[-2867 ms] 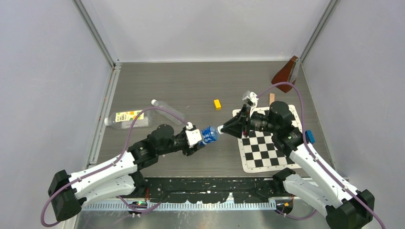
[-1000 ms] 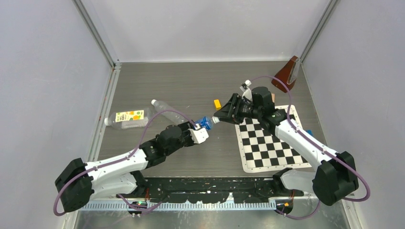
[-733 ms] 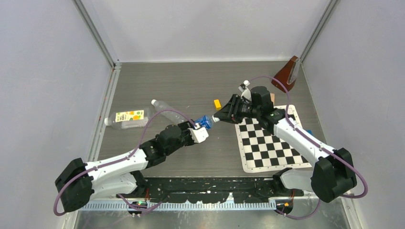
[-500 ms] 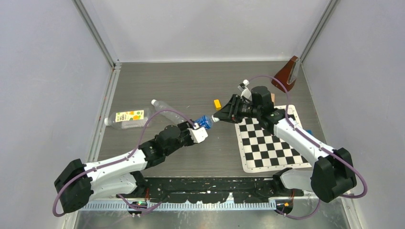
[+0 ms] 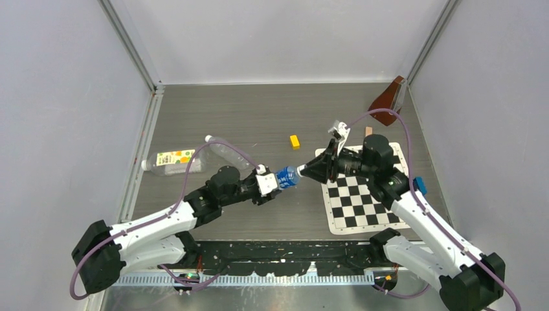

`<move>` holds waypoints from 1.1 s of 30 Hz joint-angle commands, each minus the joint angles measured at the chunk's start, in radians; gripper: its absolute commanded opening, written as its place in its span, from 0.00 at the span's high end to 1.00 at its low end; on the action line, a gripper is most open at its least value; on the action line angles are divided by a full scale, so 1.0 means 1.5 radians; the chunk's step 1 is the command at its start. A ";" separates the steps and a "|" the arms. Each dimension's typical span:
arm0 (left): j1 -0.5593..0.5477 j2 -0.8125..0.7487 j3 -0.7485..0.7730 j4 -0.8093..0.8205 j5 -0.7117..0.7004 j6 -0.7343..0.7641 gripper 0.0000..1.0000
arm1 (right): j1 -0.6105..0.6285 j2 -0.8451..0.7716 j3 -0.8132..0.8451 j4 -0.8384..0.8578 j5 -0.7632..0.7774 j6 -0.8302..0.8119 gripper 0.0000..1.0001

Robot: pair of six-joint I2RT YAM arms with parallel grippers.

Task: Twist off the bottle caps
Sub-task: Unscrew the bottle cap from the plastic bottle.

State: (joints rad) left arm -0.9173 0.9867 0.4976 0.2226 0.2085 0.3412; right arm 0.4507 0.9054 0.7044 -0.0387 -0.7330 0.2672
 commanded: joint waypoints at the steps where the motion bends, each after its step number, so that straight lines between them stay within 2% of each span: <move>1: 0.013 -0.002 0.046 -0.042 0.203 -0.018 1.00 | 0.004 -0.049 0.003 0.012 -0.106 -0.287 0.99; 6: 0.030 -0.009 0.059 -0.037 0.264 -0.034 1.00 | 0.004 -0.085 0.010 -0.075 -0.190 -0.466 1.00; 10: 0.050 -0.026 0.056 -0.021 0.292 -0.052 1.00 | 0.004 -0.105 0.011 -0.089 -0.210 -0.506 0.99; 13: 0.058 -0.034 0.054 -0.028 0.287 -0.049 1.00 | 0.004 -0.107 0.008 -0.086 -0.195 -0.501 0.72; 17: 0.059 -0.033 0.056 -0.048 0.269 -0.038 1.00 | 0.004 -0.109 0.010 -0.081 -0.183 -0.484 0.50; 22: 0.059 -0.035 0.056 -0.067 0.210 -0.014 1.00 | 0.004 -0.124 -0.006 -0.002 -0.184 -0.399 0.37; 24: 0.059 -0.036 0.055 -0.069 0.184 -0.007 1.00 | 0.004 -0.131 -0.020 0.043 -0.185 -0.358 0.35; 28: 0.059 -0.038 0.051 -0.062 0.138 -0.002 1.00 | 0.004 -0.146 -0.037 0.076 -0.182 -0.292 0.34; 33: 0.059 -0.033 0.046 -0.038 0.068 0.000 1.00 | 0.004 -0.170 -0.061 0.166 -0.111 -0.125 0.34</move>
State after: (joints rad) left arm -0.8326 0.9493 0.5404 0.1074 0.4149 0.3241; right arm 0.4568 0.6796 0.6342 0.0380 -0.9924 -0.1543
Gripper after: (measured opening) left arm 0.528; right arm 0.661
